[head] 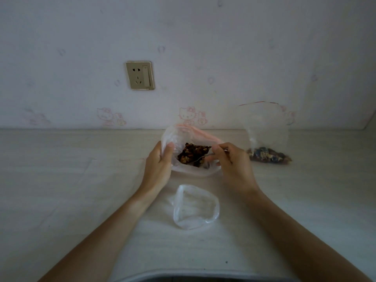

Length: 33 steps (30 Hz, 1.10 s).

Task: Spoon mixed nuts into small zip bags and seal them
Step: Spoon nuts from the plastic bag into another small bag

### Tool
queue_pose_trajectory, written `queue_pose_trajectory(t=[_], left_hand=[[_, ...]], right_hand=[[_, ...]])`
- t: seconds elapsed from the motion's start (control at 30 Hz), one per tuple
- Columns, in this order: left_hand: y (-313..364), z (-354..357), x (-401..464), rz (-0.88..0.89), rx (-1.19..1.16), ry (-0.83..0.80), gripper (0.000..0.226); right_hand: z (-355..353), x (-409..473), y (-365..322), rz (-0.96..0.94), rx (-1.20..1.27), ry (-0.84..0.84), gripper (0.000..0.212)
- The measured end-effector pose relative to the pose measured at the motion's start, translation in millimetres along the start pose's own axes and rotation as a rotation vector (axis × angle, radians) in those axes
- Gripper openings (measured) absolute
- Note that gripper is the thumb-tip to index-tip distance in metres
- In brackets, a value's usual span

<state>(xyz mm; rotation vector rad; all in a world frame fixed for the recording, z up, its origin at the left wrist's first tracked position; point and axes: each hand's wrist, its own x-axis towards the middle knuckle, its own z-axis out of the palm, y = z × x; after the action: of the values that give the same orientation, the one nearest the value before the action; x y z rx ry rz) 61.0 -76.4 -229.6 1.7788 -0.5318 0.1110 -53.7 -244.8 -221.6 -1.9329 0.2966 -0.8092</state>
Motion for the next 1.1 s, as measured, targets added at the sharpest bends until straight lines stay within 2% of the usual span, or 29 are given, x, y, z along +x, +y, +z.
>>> queue_pose_trajectory(t=[0.1, 0.37, 0.63, 0.9, 0.97, 1.03, 1.1], left_hand=[[-1.9, 1.3, 1.4, 0.005, 0.016, -0.002, 0.021], [-2.2, 2.3, 3.9, -0.026, -0.016, -0.002, 0.040], [3.8, 0.7, 0.6, -0.033, -0.004, -0.021, 0.047], [4.2, -6.8, -2.7, -0.128, -0.017, -0.015, 0.030], [5.7, -13.1, -8.2, -0.138, -0.033, -0.035, 0.044], [5.3, -18.4, -16.1, -0.099, -0.001, -0.016, 0.054], [5.5, -23.1, -26.2, 0.034, 0.098, 0.088, 0.049]], right_hand=[[3.9, 1.4, 3.4, 0.053, 0.046, -0.012, 0.020], [5.0, 7.3, 6.5, 0.178, 0.155, 0.012, 0.022], [3.3, 6.1, 1.8, 0.284, 0.217, 0.031, 0.027], [-7.1, -3.5, -2.2, 0.331, 0.331, 0.068, 0.023], [-12.0, -7.6, -3.6, 0.338, 0.375, 0.089, 0.022], [-18.3, -10.9, -5.4, 0.349, 0.398, 0.110, 0.021], [-25.4, -14.3, -8.1, 0.345, 0.416, 0.106, 0.022]])
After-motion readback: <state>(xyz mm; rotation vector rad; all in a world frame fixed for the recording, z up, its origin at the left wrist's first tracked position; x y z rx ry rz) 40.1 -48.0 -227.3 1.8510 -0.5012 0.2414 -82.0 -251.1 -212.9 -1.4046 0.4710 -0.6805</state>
